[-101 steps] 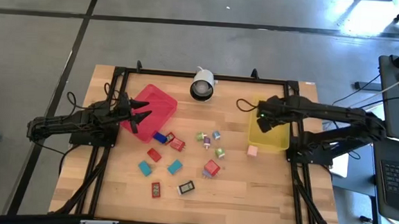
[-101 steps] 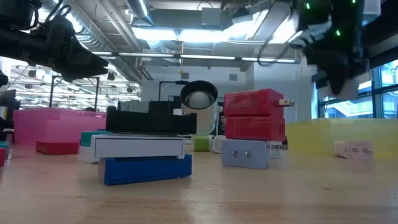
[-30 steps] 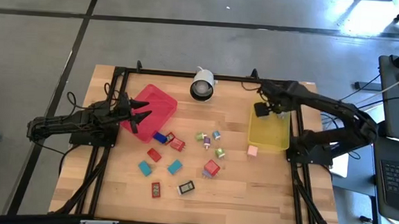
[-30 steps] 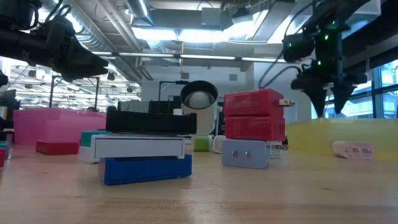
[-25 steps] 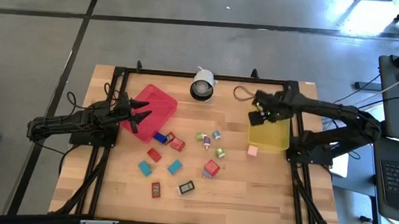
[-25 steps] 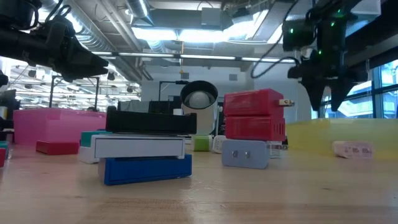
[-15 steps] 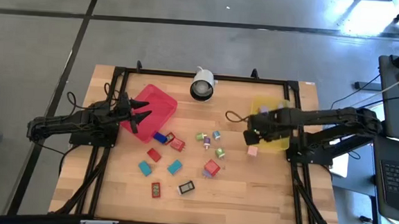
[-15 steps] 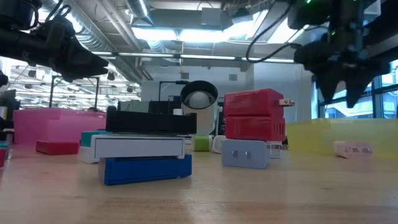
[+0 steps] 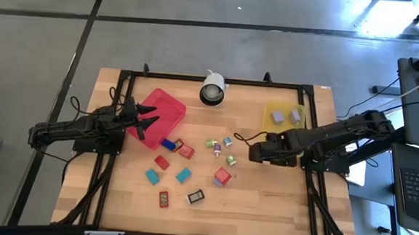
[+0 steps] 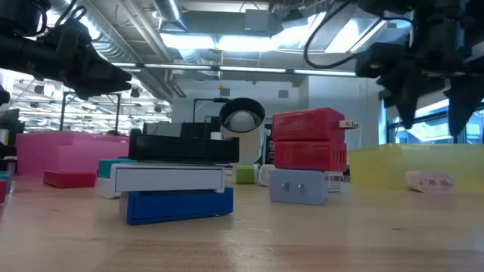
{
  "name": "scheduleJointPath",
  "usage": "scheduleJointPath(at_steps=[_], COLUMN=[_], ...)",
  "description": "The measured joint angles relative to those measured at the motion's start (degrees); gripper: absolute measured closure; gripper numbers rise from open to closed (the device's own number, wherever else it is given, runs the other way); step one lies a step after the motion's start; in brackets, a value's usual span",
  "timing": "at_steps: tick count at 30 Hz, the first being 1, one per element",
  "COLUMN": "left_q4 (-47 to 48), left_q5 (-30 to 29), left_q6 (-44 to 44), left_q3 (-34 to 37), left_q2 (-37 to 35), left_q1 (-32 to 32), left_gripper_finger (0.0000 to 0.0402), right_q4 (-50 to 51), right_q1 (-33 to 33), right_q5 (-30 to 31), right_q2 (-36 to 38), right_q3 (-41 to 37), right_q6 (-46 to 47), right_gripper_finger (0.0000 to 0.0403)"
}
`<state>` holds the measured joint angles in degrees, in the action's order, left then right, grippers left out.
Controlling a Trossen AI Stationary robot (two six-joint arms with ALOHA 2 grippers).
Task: Pick & Place Office items
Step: Put the light orange charger adapter into the yellow bin
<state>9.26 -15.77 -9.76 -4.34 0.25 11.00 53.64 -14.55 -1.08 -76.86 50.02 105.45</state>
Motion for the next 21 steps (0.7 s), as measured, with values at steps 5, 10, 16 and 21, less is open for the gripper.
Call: scheduleJointPath(at_steps=[5,10,16,21], left_q4=[0.0,0.0,0.0,0.0], left_q5=[0.0,0.0,0.0,0.0], left_q6=[0.0,0.0,0.0,0.0], left_q3=[0.0,0.0,0.0,0.0], left_q2=[0.0,0.0,0.0,0.0], left_q1=[0.0,0.0,0.0,0.0], left_gripper_finger=[0.0197,0.0198,0.0197,0.0198], right_q4=[-1.6,-1.4,-1.2,-0.8], right_q1=[-0.1,-1.1,-2.1,-2.1], right_q5=[0.1,0.6,2.8,5.8], right_q2=[-3.1,-6.4,-10.8,-13.1], right_q3=[0.0,0.0,0.0,0.0], right_q6=[-1.3,-0.9,-0.5,-0.9], right_gripper_finger=[0.0127,0.0127,0.0127,0.0127])
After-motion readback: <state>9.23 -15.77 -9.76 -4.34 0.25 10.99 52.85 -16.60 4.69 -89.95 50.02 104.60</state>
